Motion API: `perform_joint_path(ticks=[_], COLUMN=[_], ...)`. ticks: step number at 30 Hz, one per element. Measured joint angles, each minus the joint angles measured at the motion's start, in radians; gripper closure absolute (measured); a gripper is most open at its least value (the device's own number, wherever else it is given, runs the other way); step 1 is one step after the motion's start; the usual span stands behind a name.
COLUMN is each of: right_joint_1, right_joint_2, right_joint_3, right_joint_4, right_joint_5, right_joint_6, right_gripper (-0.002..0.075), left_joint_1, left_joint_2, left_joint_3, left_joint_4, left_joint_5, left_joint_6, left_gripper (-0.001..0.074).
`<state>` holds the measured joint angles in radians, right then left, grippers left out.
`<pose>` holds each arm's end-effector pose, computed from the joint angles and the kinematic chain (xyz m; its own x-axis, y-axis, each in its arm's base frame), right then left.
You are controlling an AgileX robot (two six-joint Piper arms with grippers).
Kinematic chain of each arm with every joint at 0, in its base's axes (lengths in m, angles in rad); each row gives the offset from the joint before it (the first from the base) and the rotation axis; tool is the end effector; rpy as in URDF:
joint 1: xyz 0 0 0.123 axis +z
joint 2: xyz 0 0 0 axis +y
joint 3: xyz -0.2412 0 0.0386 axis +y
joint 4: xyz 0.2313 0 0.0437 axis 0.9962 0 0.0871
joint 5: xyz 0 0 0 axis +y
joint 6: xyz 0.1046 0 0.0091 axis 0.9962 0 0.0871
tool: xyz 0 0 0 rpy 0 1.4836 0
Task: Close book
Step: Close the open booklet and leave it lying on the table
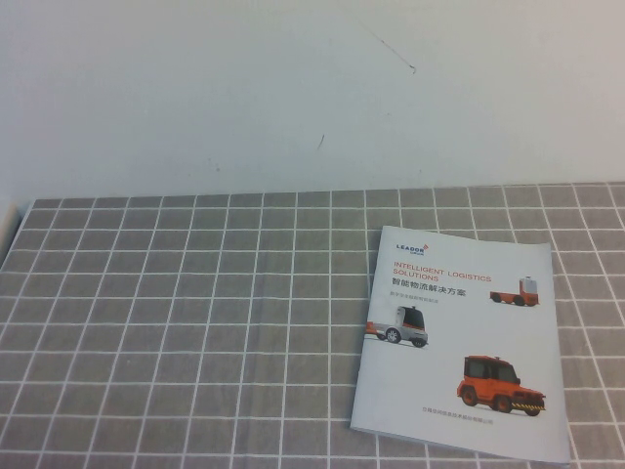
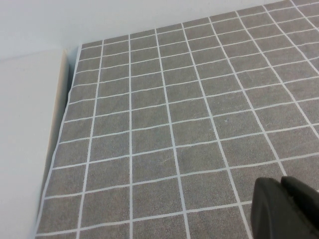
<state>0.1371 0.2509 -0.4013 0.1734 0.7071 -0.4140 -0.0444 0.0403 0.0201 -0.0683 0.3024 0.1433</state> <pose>0.0890 0.0242 0.2516 -0.3588 -0.3283 -0.8738 -0.3487 0.9155 -0.2008 0.0949 -0.0064 0.1724 -0.2654 0.0899 -0.9599 0.0849 0.9940 0.0696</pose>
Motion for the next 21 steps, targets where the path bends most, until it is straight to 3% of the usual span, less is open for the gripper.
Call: perform_joint_path(ticks=[12, 21], right_joint_1=[-0.002, -0.13], right_joint_2=[-0.034, -0.257], right_joint_3=[0.035, 0.299], right_joint_4=[-0.003, -0.145], right_joint_5=[-0.016, -0.433], right_joint_6=[0.0, 0.128], right_gripper=[0.0728, 0.0728], left_joint_1=[0.0, 0.0], left_joint_2=[0.0, 0.0], left_joint_3=[0.0, 0.0], left_joint_4=[0.0, 0.0], left_joint_5=[0.0, 0.0], left_joint_6=[0.0, 0.0], left_gripper=[0.0738, 0.0738])
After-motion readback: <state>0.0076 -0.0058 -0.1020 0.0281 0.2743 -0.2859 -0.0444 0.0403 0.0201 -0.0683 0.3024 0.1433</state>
